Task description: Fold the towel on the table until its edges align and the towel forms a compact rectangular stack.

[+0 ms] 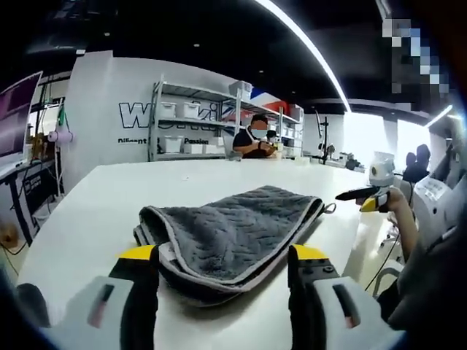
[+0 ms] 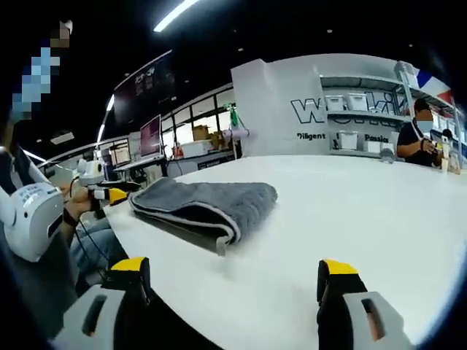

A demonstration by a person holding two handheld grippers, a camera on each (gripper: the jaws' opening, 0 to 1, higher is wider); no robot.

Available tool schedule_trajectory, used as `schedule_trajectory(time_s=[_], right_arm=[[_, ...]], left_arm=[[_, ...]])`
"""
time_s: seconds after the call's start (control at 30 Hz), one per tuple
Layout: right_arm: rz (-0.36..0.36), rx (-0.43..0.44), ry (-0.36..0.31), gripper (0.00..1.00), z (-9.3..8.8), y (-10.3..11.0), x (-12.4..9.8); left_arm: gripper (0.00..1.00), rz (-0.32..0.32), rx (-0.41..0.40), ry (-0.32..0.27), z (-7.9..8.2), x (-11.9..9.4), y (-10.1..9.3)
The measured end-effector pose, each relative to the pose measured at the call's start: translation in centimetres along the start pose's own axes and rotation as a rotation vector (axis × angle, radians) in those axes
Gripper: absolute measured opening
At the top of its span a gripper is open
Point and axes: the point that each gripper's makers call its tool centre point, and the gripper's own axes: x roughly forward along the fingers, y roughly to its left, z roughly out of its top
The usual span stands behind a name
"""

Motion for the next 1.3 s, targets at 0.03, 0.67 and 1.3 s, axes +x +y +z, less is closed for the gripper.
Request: schedule_trajectory(time_s=[0.03, 0.67, 1.3], right_arm=[[-0.002, 0.003, -0.002, 0.99, 0.0, -0.1, 0.0], [-0.010, 0.022, 0.013, 0.99, -0.6, -0.5, 0.3], [-0.027, 0.018, 0.018, 0.95, -0.8, -0.7, 0.1]], left_arm=[[0.70, -0.002, -0.002, -0.004, 0.1, 0.1, 0.1], [0.32, 0.095, -0.032, 0.078, -2.6, 0.5, 2.7], [0.04, 0.063, -0.021, -0.072, 2.2, -1.3, 1.6]])
